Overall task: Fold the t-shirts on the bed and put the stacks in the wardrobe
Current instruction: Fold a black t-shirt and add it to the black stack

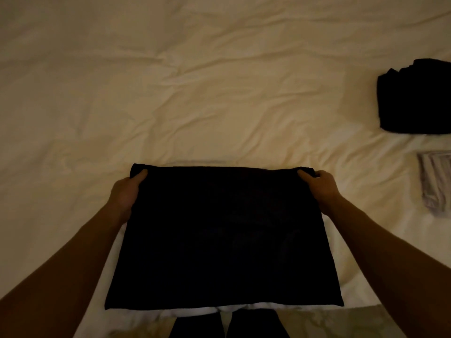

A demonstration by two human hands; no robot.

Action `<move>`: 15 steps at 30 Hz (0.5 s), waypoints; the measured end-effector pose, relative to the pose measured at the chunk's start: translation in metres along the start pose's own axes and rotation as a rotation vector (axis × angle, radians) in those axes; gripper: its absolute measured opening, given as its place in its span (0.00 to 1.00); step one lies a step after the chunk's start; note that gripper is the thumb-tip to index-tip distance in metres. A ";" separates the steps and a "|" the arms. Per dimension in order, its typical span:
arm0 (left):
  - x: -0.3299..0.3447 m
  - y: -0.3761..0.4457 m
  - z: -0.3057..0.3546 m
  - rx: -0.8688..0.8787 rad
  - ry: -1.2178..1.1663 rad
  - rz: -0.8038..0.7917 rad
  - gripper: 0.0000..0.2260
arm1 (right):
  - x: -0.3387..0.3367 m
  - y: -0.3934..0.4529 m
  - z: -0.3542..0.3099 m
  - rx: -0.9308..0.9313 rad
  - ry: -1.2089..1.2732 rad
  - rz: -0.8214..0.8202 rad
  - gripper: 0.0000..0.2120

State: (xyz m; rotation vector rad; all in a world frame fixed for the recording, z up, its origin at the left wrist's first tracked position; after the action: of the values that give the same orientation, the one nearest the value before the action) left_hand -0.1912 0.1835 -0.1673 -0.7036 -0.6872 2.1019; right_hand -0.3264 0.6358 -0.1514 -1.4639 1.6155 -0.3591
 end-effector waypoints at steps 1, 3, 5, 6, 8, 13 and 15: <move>0.000 0.002 0.003 0.037 0.002 0.022 0.17 | 0.000 0.003 -0.001 -0.030 -0.001 0.026 0.11; -0.002 0.003 0.005 0.097 0.001 0.070 0.11 | -0.003 0.003 0.004 -0.076 -0.007 0.092 0.09; -0.006 0.003 0.001 0.140 0.028 0.121 0.09 | -0.010 0.001 0.016 -0.096 -0.028 0.151 0.11; -0.007 0.003 -0.002 0.149 0.033 0.136 0.07 | -0.013 0.000 0.023 -0.099 -0.047 0.165 0.14; -0.007 0.002 -0.008 0.177 0.117 0.161 0.08 | -0.016 -0.001 0.031 -0.107 -0.077 0.174 0.19; -0.001 0.002 0.005 0.275 0.340 0.254 0.17 | -0.010 0.000 0.025 -0.164 -0.071 0.145 0.16; 0.001 0.007 0.004 0.231 0.270 0.221 0.19 | -0.007 0.001 0.026 -0.131 -0.058 0.123 0.17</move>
State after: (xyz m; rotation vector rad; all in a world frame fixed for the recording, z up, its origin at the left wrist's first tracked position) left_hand -0.1978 0.1797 -0.1693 -0.9434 -0.2224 2.1838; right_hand -0.3080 0.6508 -0.1638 -1.4499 1.6992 -0.1424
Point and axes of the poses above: each hand's wrist, its own y-axis towards the middle knuckle, its own x-axis out of the palm, z = x × y, the point moved 4 cm from there along y, towards the middle knuckle, and after that the axes turned 7 degrees about x, right-handed, at the moved point
